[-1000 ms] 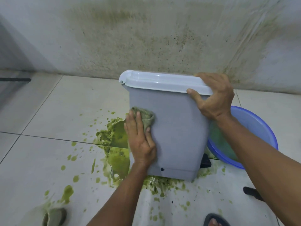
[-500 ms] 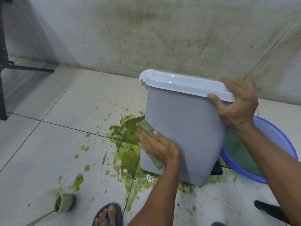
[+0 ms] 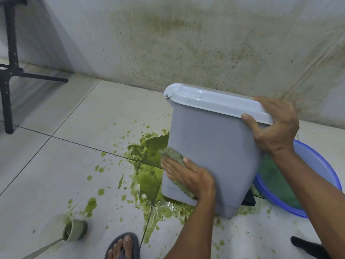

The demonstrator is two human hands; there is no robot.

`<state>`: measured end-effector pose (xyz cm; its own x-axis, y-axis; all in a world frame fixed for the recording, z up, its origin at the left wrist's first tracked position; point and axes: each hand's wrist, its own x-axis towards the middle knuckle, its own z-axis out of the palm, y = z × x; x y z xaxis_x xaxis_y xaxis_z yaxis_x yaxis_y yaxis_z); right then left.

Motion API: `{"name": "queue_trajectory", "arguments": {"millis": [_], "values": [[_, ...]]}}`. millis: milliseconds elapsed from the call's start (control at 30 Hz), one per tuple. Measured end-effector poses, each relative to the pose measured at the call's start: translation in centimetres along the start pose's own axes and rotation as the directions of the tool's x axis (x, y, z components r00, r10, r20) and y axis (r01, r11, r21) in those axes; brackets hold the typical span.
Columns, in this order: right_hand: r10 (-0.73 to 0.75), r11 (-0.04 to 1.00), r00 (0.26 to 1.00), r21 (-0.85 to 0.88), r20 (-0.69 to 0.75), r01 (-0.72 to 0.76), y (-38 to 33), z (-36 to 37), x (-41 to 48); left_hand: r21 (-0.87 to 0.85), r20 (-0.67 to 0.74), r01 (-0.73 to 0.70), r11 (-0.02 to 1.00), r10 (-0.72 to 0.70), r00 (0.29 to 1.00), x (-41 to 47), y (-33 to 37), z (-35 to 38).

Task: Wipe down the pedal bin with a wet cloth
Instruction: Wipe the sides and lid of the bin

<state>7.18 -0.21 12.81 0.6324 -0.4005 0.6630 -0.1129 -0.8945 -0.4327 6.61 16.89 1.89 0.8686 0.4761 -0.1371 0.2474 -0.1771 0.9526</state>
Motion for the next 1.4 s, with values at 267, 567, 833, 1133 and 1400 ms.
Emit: {"name": "queue_trajectory", "arguments": {"millis": [267,567,833,1133,1400], "values": [[-0.008,1.000,1.000,-0.003,-0.021,0.008,-0.4,-0.2,-0.3,-0.032,-0.083,0.503,0.863,-0.504,0.860,5.3,-5.4,-2.7],[0.003,1.000,1.000,-0.003,0.002,-0.003,-0.2,-0.2,-0.2,-0.042,0.024,-0.030,0.999,0.031,0.999,0.6,1.9,0.6],[0.020,1.000,1.000,-0.007,-0.006,-0.020,0.0,0.2,0.0,0.009,0.521,-0.977,0.212,0.833,0.185,6.6,-1.5,-1.7],[0.012,1.000,1.000,0.007,-0.028,-0.012,-0.3,0.0,-0.1,-0.673,0.582,-0.534,-0.512,0.079,-0.809,11.2,-5.8,-4.8],[0.031,1.000,0.999,0.004,-0.044,-0.031,-0.9,-0.1,0.0,-0.272,0.627,-0.929,-0.250,0.687,-0.368,17.0,0.0,-4.4]]}}
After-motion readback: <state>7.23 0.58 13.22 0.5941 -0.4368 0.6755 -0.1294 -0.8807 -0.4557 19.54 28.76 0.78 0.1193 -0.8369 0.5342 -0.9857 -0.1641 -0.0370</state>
